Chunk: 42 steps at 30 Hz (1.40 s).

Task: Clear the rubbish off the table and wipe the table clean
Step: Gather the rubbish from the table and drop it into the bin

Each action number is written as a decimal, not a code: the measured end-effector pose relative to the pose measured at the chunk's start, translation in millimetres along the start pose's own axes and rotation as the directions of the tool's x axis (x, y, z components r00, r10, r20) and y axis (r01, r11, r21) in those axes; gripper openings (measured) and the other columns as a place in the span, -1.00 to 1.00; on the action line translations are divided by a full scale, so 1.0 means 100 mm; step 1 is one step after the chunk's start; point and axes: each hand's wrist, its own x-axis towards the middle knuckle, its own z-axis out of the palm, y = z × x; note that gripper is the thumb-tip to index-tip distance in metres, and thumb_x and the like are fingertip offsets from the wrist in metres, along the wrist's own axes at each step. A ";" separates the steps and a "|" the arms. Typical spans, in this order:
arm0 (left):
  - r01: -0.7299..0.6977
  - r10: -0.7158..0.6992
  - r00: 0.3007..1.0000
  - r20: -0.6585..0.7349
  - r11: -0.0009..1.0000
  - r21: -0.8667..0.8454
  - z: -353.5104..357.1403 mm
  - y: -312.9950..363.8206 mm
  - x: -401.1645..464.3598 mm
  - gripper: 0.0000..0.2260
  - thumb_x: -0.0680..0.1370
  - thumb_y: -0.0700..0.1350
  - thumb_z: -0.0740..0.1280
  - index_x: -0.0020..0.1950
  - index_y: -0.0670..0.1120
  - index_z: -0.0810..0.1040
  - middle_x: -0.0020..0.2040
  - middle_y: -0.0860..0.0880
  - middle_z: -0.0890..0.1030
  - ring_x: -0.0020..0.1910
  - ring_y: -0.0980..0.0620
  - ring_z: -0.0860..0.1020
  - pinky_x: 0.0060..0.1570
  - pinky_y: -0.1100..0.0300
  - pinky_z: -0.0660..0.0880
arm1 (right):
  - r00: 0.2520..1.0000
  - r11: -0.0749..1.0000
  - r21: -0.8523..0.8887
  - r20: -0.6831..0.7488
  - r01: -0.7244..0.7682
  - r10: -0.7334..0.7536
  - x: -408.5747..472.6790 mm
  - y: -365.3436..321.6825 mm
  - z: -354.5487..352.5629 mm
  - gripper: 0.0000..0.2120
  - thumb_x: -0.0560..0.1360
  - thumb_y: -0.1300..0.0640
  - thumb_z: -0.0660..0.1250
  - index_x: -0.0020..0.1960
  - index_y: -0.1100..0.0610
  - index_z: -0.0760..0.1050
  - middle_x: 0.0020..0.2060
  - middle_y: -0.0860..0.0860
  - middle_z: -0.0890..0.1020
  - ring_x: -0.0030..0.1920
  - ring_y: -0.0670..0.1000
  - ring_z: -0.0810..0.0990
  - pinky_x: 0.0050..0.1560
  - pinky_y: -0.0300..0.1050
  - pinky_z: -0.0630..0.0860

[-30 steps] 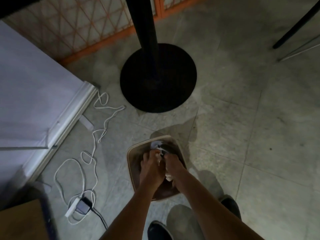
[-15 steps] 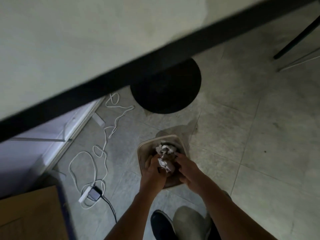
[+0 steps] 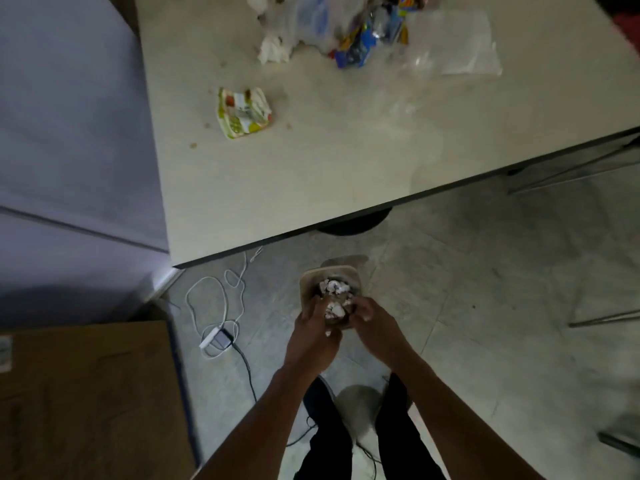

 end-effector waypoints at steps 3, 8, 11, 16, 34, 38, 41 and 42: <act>-0.054 0.052 0.998 -0.042 0.997 -0.049 -0.40 0.29 -0.43 -0.45 0.56 -0.05 0.30 0.53 0.14 0.25 0.52 -0.01 0.34 0.33 -0.11 0.47 0.16 -0.07 0.57 | 0.997 0.997 -0.038 -0.038 0.069 -0.070 -0.50 -0.29 -0.15 -0.69 0.63 0.05 0.18 0.36 0.00 0.42 0.18 0.03 0.60 0.09 0.03 0.60 0.13 -0.02 0.55; -0.091 0.083 0.992 -0.090 0.991 -0.093 -0.98 0.63 -1.06 -0.39 0.50 0.21 0.20 0.55 0.17 0.26 0.50 0.05 0.37 0.38 -0.01 0.43 0.33 0.00 0.46 | 0.980 0.982 0.066 -0.112 0.175 -0.167 -1.29 -0.80 -0.41 -0.83 0.63 0.04 0.26 0.17 -0.20 0.43 0.01 -0.26 0.57 -0.03 -0.36 0.53 -0.13 -0.54 0.39; -0.135 0.120 0.984 -0.132 0.985 -0.111 -1.26 0.72 -1.32 -0.49 0.53 0.17 0.23 0.49 0.23 0.29 0.44 0.12 0.39 0.36 0.04 0.43 0.35 0.06 0.43 | 0.972 0.978 0.057 -0.141 0.199 -0.190 -1.60 -1.01 -0.46 -0.76 0.61 0.07 0.27 0.13 -0.28 0.39 0.11 -0.15 0.56 0.08 -0.23 0.54 0.05 -0.36 0.45; -0.166 0.155 0.975 -0.156 0.984 -0.063 -1.60 0.82 -1.58 -0.58 0.61 -0.03 0.32 0.46 0.14 0.36 0.39 0.10 0.37 0.29 0.14 0.42 0.15 0.44 0.23 | 0.955 0.968 0.079 -0.201 0.239 -0.219 -1.89 -1.21 -0.57 -0.69 0.57 0.12 0.31 0.23 -0.20 0.45 0.18 -0.09 0.54 0.12 -0.13 0.54 0.13 -0.23 0.46; -0.285 0.258 0.917 -0.304 0.958 -0.045 -1.97 2.01 -1.22 -0.56 0.58 0.02 0.37 0.39 0.31 0.29 0.43 0.12 0.30 0.41 0.10 0.39 0.35 0.23 0.35 | 0.880 0.913 0.049 -0.291 0.405 -0.375 -1.71 -1.54 -1.93 -0.65 0.59 0.04 0.29 0.32 -0.19 0.33 0.20 -0.02 0.45 0.07 -0.07 0.54 0.02 -0.21 0.46; -0.258 0.206 0.905 -0.373 0.962 -0.093 -1.89 2.48 -0.99 -0.55 0.58 0.01 0.38 0.32 0.39 0.26 0.40 0.15 0.29 0.37 0.04 0.44 0.32 0.13 0.44 | 0.869 0.903 0.020 -0.283 0.429 -0.407 -1.54 -1.56 -2.49 -0.61 0.57 0.04 0.30 0.35 -0.19 0.35 0.17 -0.06 0.46 0.03 -0.09 0.57 0.01 -0.21 0.49; -0.249 0.187 0.892 -0.411 0.963 -0.101 -1.85 2.90 -0.80 -0.56 0.59 0.01 0.37 0.34 0.36 0.25 0.35 0.20 0.26 0.34 0.04 0.45 0.29 0.14 0.45 | 0.855 0.891 0.014 -0.289 0.453 -0.431 -1.41 -1.59 -2.96 -0.60 0.57 0.06 0.32 0.37 -0.16 0.37 0.18 -0.04 0.47 0.07 -0.02 0.56 -0.01 -0.22 0.46; -0.251 0.186 0.887 -0.423 0.963 -0.102 -1.86 3.03 -0.76 -0.56 0.59 0.01 0.37 0.35 0.35 0.26 0.35 0.20 0.26 0.33 0.06 0.45 0.29 0.13 0.46 | 0.844 0.885 0.002 -0.299 0.466 -0.444 -1.38 -1.60 -3.10 -0.60 0.56 0.07 0.33 0.37 -0.14 0.38 0.19 -0.02 0.48 0.07 -0.01 0.56 -0.01 -0.21 0.45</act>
